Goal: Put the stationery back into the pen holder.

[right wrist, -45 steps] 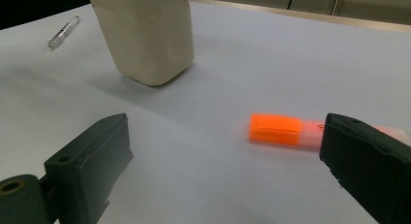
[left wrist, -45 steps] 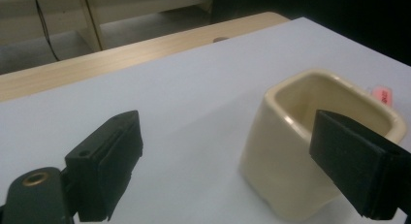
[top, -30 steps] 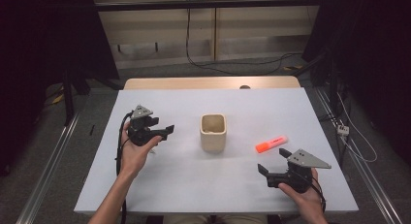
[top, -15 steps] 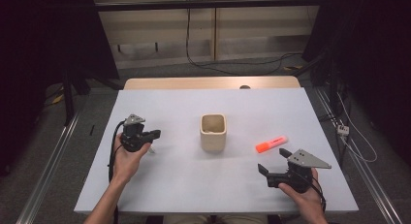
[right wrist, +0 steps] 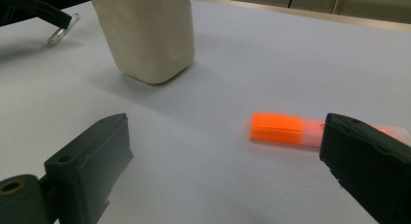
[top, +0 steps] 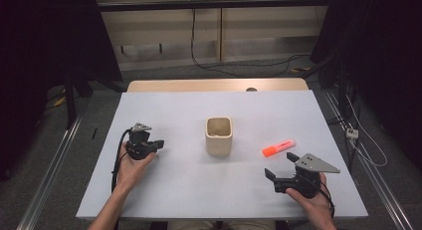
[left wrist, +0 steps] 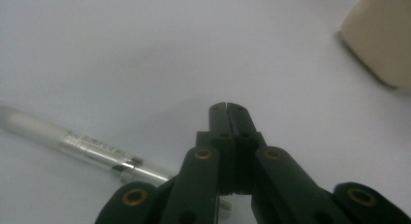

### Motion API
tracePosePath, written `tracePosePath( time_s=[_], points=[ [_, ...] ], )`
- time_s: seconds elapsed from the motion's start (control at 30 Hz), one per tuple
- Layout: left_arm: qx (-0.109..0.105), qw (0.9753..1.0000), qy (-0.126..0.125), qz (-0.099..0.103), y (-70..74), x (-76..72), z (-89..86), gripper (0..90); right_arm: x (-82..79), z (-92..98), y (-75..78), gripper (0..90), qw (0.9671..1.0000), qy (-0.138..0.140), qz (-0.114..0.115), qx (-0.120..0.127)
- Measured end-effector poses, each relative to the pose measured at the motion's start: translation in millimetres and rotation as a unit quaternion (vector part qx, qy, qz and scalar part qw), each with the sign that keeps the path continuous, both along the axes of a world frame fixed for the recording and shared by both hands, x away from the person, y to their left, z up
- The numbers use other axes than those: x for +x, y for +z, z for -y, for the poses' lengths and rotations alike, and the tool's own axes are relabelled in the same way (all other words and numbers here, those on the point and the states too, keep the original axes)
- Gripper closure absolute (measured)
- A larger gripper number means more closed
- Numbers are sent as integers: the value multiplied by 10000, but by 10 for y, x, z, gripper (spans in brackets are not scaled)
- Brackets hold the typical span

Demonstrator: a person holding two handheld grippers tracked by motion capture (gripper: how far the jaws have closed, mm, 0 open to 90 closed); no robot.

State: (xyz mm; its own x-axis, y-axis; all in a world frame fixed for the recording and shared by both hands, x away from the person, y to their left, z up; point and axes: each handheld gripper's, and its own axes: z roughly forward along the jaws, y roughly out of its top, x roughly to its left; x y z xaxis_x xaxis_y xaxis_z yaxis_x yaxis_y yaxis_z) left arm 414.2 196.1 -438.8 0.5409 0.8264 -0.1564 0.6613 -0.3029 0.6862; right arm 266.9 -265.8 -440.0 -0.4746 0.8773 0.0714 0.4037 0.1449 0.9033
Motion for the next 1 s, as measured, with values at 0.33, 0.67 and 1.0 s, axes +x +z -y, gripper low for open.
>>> tracePosePath(
  time_s=[0.33,0.67,1.0],
  points=[
    [154,9995,-11,-264,-116,20,-27,900,-9,5,2,41,10000,-4,1,-7],
    [36,9980,21,-632,-91,41,-105,900,-10,15,2,41,10000,7,21,-9],
    [249,9974,-124,-666,-56,-23,-149,900,-8,21,1,40,10000,-4,19,-16]
  ],
)
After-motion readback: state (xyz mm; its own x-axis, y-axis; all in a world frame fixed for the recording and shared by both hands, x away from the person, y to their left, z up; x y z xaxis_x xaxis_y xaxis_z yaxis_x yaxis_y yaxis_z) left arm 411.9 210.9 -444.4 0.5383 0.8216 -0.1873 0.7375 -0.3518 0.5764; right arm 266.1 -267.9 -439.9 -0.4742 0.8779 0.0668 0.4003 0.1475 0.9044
